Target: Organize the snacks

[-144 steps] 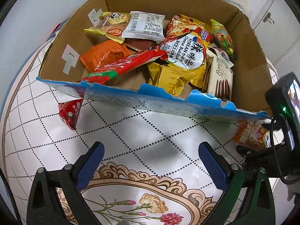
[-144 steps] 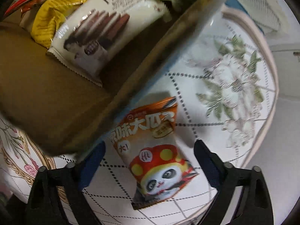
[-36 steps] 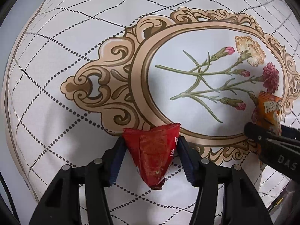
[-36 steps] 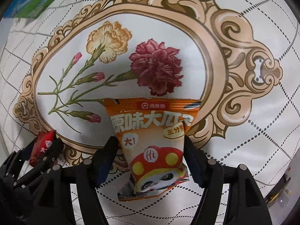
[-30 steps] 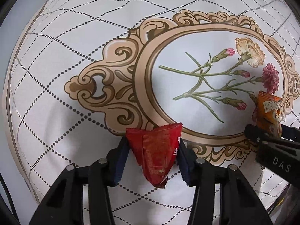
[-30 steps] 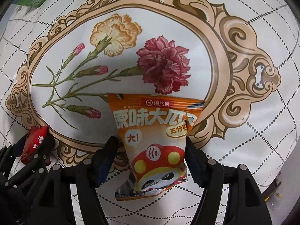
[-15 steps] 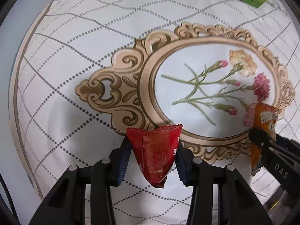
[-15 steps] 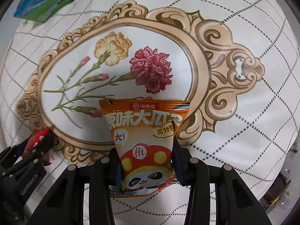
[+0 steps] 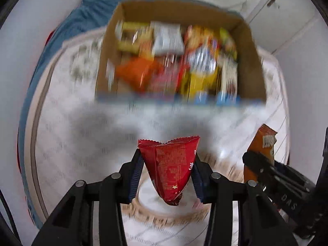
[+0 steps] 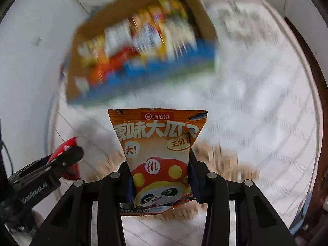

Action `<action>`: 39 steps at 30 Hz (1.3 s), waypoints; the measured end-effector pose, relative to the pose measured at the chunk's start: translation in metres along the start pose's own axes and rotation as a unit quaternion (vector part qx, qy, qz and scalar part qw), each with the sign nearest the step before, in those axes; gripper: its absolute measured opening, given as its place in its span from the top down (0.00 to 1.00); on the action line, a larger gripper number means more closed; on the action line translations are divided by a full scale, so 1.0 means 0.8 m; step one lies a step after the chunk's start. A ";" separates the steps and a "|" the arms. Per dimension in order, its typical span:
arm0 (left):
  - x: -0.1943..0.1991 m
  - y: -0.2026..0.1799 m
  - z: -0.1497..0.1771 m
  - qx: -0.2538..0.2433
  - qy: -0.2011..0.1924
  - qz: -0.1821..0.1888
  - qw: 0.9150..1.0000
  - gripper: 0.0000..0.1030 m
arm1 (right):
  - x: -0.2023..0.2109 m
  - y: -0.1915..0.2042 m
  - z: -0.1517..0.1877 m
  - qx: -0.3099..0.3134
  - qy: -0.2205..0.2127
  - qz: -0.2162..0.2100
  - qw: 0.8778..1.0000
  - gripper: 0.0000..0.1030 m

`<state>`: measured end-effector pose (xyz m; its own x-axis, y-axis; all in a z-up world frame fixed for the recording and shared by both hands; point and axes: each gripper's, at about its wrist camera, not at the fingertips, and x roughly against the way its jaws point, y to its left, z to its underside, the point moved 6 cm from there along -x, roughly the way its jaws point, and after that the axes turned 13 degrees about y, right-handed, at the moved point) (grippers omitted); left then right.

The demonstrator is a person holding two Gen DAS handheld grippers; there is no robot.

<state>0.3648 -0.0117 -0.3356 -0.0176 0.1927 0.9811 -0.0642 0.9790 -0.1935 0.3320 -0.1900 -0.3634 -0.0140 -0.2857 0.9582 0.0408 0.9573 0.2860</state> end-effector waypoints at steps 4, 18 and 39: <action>0.013 -0.003 -0.076 0.002 -0.003 -0.002 1.000 0.60 | 0.025 0.035 -0.077 0.009 -0.024 -0.006 1.000 0.57; -0.087 0.067 -0.162 0.030 0.075 -0.039 0.996 0.60 | -0.065 0.044 -0.221 0.009 0.026 0.061 0.998 0.57; -0.120 0.053 -0.159 0.035 0.074 -0.066 0.994 0.15 | -0.113 0.020 -0.233 -0.012 0.062 0.078 0.995 0.08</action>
<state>0.4909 0.0195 -0.4375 0.1429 0.0755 0.9869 -0.1256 0.9904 -0.0576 0.5204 -0.1566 -0.4449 0.1176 -0.1384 0.9834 0.0569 0.9896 0.1325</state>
